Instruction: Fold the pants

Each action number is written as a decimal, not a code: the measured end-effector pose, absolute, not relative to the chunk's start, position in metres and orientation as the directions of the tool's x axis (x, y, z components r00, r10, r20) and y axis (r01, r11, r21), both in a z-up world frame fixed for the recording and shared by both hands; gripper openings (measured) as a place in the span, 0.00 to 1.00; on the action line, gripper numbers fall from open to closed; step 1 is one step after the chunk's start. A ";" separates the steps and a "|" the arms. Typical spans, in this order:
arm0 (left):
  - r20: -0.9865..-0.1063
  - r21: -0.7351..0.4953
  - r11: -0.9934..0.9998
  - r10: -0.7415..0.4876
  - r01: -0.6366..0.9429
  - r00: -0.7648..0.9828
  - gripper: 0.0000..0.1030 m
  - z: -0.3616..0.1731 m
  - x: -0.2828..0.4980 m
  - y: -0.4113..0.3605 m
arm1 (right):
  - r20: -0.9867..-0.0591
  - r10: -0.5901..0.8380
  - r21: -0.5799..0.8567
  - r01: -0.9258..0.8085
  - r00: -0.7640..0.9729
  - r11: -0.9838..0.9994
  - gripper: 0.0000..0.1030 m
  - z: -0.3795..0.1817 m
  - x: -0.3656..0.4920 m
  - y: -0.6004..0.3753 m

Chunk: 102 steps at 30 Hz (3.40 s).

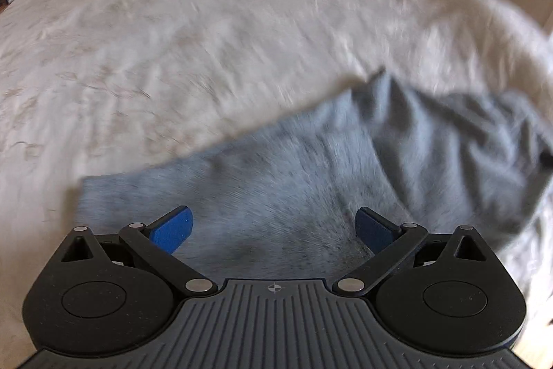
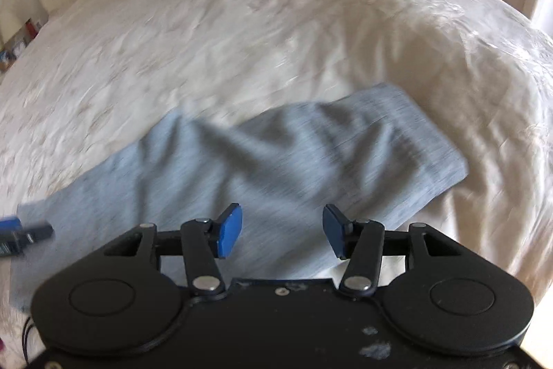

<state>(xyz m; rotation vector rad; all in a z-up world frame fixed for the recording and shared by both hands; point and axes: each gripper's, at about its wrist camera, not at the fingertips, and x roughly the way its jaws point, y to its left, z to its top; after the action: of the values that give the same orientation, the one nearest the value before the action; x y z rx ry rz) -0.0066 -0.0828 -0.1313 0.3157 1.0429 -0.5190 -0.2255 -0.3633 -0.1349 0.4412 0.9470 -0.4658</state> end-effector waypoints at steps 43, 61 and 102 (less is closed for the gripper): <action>-0.918 0.136 0.903 -0.040 0.407 0.395 0.99 -0.146 0.015 -0.121 | -0.771 0.147 0.520 0.479 0.620 0.708 0.23 -0.167 -0.210 -0.522; -0.927 0.111 0.837 -0.108 0.536 0.360 0.99 -0.157 -0.039 -0.141 | -0.759 0.122 0.508 0.463 0.640 0.727 0.22 -0.136 -0.195 -0.505; -0.871 -0.178 0.952 -0.270 0.248 0.411 0.99 -0.093 0.029 0.156 | -0.707 0.315 0.428 0.029 0.633 0.904 0.56 -0.088 -0.095 -0.079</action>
<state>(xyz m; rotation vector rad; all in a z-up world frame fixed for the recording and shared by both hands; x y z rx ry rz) 0.0289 0.1561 -0.0933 -0.0223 1.0998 -0.3258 -0.0955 -0.0791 -0.0881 0.4252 0.8764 0.1693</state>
